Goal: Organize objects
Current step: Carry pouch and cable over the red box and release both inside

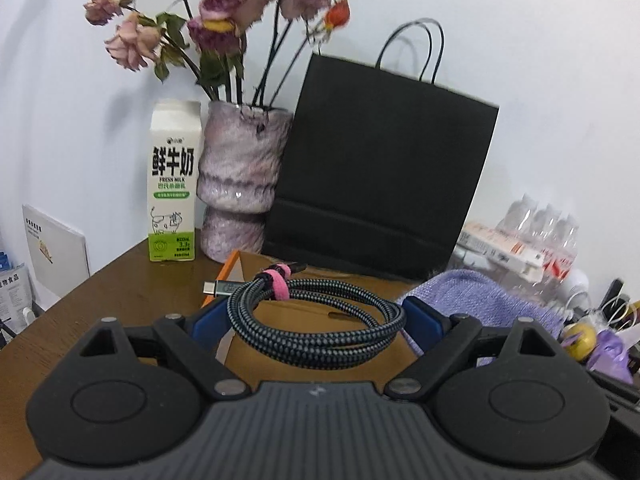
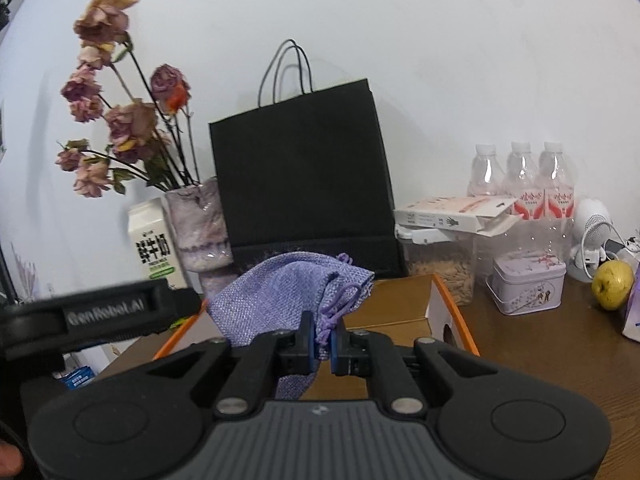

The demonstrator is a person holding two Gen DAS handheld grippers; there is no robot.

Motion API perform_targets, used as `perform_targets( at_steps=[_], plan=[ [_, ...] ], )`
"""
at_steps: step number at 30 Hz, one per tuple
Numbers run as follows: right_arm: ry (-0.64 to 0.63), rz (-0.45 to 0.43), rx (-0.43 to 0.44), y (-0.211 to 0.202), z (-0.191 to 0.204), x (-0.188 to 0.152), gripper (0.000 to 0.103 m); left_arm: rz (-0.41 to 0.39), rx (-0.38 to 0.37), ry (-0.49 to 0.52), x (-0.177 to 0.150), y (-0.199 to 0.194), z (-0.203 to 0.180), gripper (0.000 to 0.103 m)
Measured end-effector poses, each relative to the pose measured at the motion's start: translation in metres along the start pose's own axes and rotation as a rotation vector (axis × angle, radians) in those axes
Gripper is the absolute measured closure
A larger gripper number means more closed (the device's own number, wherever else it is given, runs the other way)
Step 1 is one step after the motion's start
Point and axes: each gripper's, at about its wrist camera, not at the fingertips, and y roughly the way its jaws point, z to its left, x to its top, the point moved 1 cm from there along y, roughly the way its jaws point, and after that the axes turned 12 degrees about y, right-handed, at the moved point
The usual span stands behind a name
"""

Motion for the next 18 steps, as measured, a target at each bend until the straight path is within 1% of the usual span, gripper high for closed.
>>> perform_targets(
  at_steps=[1,3,4,5,6,7,8,10,12,18],
  plan=[
    [-0.001,0.006,-0.009,0.003,-0.002,-0.001,0.095,0.007,0.005,0.004,-0.001,0.003,-0.001,0.011],
    [0.001,0.022,-0.024,0.01,-0.004,-0.004,0.091,0.019,0.009,0.009,-0.004,0.009,-0.003,0.011],
    [0.001,0.031,-0.031,0.013,-0.006,-0.006,0.086,0.022,0.007,0.008,-0.004,0.01,-0.004,0.01],
    [0.001,0.038,-0.041,0.016,-0.008,-0.007,0.083,0.025,0.003,0.006,-0.005,0.012,-0.004,0.01],
    [0.001,0.044,-0.055,0.018,-0.009,-0.008,0.078,0.028,-0.002,0.004,-0.006,0.012,-0.004,0.009],
    [0.007,0.051,-0.065,0.021,-0.011,-0.009,0.059,0.027,-0.003,0.001,-0.006,0.013,-0.003,0.007],
    [0.013,0.057,-0.072,0.022,-0.013,-0.01,0.034,0.019,0.001,-0.002,-0.006,0.012,-0.003,0.0],
    [0.022,0.063,-0.08,0.024,-0.017,-0.011,0.013,-0.002,0.012,-0.001,-0.005,0.009,-0.003,0.0],
    [0.03,0.065,-0.082,0.025,-0.018,-0.011,0.01,-0.006,0.004,-0.002,-0.005,0.007,-0.004,0.0],
    [0.031,0.048,-0.087,0.018,-0.018,-0.009,0.009,-0.01,-0.002,-0.011,-0.002,-0.001,-0.003,0.0]
  ],
)
